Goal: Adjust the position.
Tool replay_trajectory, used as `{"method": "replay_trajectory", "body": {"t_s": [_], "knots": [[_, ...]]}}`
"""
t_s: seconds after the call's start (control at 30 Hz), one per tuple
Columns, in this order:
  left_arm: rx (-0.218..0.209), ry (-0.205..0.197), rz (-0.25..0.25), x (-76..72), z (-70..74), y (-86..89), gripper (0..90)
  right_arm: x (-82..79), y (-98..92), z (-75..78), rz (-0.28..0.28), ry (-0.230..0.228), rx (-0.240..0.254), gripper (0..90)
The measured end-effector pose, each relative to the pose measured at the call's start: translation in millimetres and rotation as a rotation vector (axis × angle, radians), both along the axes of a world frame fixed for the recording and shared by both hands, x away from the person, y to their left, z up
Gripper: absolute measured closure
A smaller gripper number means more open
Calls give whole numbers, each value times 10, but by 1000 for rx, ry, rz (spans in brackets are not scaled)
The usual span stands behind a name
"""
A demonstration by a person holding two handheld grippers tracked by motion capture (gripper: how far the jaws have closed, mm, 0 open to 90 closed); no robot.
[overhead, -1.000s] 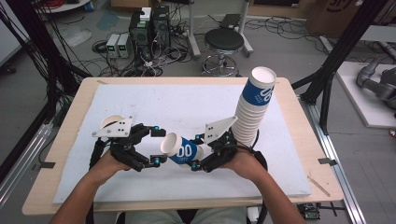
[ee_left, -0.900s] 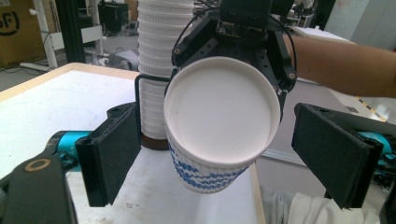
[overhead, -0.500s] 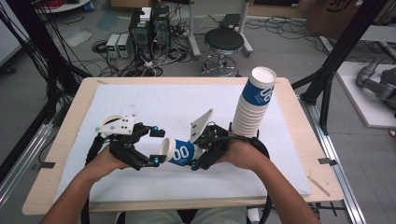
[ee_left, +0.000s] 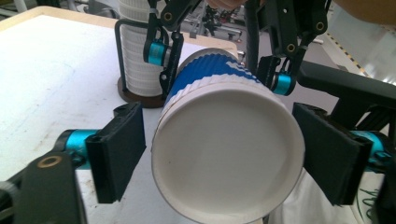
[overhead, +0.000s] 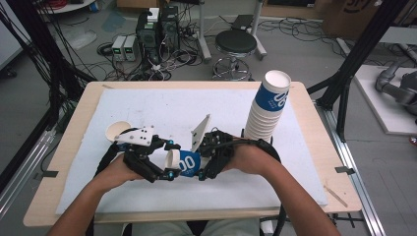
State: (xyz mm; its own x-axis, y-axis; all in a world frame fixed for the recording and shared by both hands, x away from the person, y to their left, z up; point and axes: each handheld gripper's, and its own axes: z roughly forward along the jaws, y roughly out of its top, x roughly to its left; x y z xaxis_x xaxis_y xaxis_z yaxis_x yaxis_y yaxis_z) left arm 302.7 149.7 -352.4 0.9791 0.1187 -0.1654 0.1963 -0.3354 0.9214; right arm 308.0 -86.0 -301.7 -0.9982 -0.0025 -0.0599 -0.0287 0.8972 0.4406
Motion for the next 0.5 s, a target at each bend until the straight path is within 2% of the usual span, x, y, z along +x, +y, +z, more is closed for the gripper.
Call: {"method": "replay_trajectory", "body": {"t_s": [0.17,0.3,0.4,0.5], "knots": [[14,-3,-29,1,-11,-9,292,-3,19,-19,13,8,-20,334],[41,-31,-36,-6,-22,-24,306,-9,25,-29,13,7,-40,334],[35,-42,-33,-19,-27,-31,312,-8,23,-36,22,3,-49,333],[21,-48,-32,-26,-23,-15,310,-11,2,-35,24,-3,-26,276]]}}
